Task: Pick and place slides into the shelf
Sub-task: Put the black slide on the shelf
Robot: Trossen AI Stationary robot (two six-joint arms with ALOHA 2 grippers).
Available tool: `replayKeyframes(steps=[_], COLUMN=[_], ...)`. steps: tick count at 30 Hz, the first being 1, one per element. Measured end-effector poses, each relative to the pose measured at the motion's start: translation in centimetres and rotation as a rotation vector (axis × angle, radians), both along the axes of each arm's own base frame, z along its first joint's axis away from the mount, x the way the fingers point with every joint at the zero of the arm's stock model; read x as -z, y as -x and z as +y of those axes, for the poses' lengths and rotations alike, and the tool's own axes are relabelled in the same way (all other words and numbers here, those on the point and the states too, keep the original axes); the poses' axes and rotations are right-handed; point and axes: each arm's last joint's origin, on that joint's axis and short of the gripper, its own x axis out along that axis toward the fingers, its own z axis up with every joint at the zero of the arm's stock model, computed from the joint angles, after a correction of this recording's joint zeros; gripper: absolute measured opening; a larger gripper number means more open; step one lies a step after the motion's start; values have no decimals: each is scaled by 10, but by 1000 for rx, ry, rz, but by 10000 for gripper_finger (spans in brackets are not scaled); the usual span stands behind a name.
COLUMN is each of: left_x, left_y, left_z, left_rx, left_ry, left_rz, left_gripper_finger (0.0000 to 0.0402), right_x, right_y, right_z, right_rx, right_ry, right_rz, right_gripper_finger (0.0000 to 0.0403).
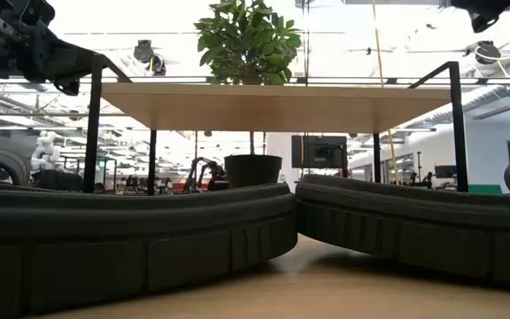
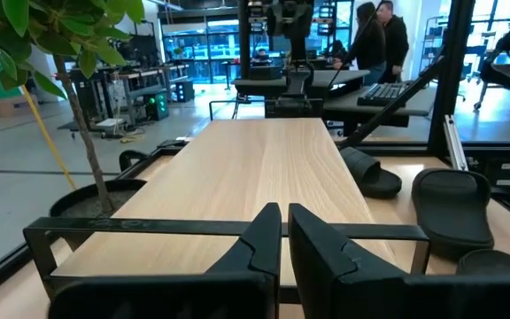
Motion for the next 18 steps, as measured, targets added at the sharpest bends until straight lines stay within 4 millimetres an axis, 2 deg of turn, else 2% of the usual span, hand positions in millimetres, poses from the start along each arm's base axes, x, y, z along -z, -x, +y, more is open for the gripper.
replayKeyframes(steps=[4, 8, 13, 18], left_x=[-2, -3, -3, -2], left_y=[0, 0, 0, 0], left_z=[0, 0, 0, 0], left_rx=[0, 0, 0, 0], left_ry=[4, 6, 5, 4], left_rz=[-19, -26, -26, -18], left_gripper_finger=[24, 24, 24, 24], right_x=[-13, -16, -1, 23], right_y=[4, -5, -22, -35], right_z=[-2, -1, 5, 4], right_rx=[83, 75, -91, -46], right_ry=[-26, -153, -360, -458], right_rz=[155, 294, 464, 584], right_gripper_finger=[62, 45, 27, 33])
